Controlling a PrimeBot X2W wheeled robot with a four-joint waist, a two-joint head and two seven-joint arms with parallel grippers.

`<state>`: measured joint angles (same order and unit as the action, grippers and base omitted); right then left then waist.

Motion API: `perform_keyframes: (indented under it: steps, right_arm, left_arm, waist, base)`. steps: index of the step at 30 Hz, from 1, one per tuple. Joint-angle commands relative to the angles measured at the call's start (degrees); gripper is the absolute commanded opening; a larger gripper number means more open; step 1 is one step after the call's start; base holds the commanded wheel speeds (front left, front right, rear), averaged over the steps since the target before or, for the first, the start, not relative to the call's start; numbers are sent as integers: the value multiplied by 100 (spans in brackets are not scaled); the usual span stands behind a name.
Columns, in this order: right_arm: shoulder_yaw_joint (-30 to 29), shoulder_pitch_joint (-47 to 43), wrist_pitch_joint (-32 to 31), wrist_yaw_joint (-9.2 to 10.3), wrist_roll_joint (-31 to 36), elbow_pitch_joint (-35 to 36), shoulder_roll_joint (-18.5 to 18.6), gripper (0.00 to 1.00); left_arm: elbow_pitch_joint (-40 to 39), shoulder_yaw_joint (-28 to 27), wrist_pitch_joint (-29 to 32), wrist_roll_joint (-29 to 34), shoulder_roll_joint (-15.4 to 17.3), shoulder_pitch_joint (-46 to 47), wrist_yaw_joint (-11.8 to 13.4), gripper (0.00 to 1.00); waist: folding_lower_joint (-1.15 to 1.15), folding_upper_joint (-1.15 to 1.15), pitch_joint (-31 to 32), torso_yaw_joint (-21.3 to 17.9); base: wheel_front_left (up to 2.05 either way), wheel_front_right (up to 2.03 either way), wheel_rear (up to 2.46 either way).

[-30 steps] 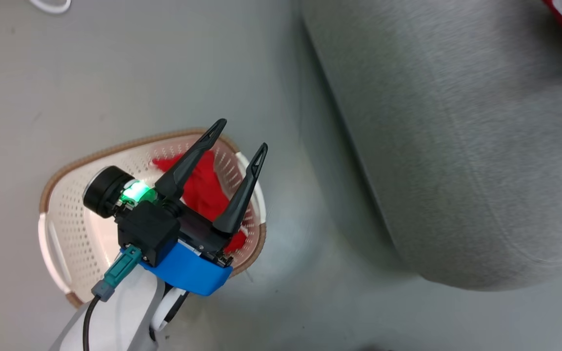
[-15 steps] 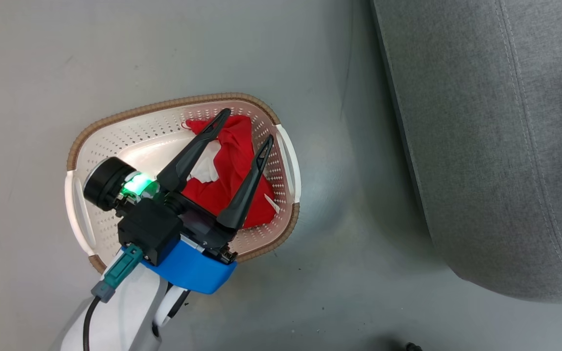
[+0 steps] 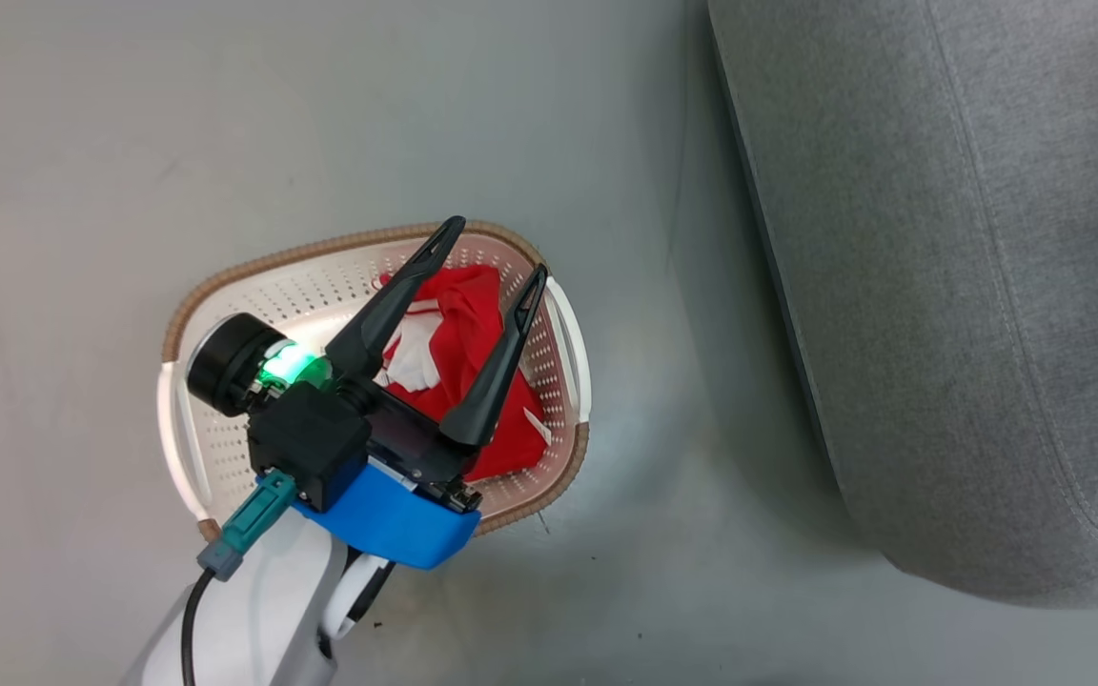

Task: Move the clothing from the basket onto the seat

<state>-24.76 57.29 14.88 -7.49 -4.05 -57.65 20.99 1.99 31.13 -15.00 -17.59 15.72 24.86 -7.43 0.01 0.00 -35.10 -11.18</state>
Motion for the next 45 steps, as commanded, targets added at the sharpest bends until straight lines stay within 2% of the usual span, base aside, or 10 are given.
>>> perform_keyframes:
  steps: [1,9,20,28,32,38,45]
  right_arm:
    - [16,-127,30,-1,17,-9,25,100]
    - [160,-970,38,-1,-76,410,-108,100]
    - [100,-2494,5,-1,279,1479,-789,100]
    - [520,-3649,-272,-1,433,2790,-1414,100]
    - [942,-4243,-440,-1,404,3543,-1640,100]
    - [1571,-4945,-593,-1,290,4391,-1781,100]
    - [2039,-5411,-737,-1,34,4705,-1809,100]
  left_arm:
    - [24,-6,-28,-23,-28,-1,-6,100]
    - [255,-103,-28,-238,-310,-284,-6,100]
    - [617,-741,-28,-391,-740,-1187,-6,100]
    - [798,-1268,-28,-322,-902,-1801,-6,100]
    - [916,-1573,-27,-269,-971,-2002,-6,100]
    - [1064,-1958,-28,-199,-1021,-2140,-6,100]
    - [1225,-2351,-27,-148,-1005,-2245,-6,100]
  waist:
    - [-1,0,118,41]
    - [-1,0,853,251]
    - [-1,0,2192,516]
    - [-1,0,2844,824]
    - [-1,0,3016,994]
    - [-1,0,3164,1234]
    - [-1,0,3363,1478]
  base:
    - [0,0,0]
    - [0,0,0]
    - [0,0,0]
    - [0,0,0]
    - [0,0,0]
    - [0,0,0]
    - [0,0,0]
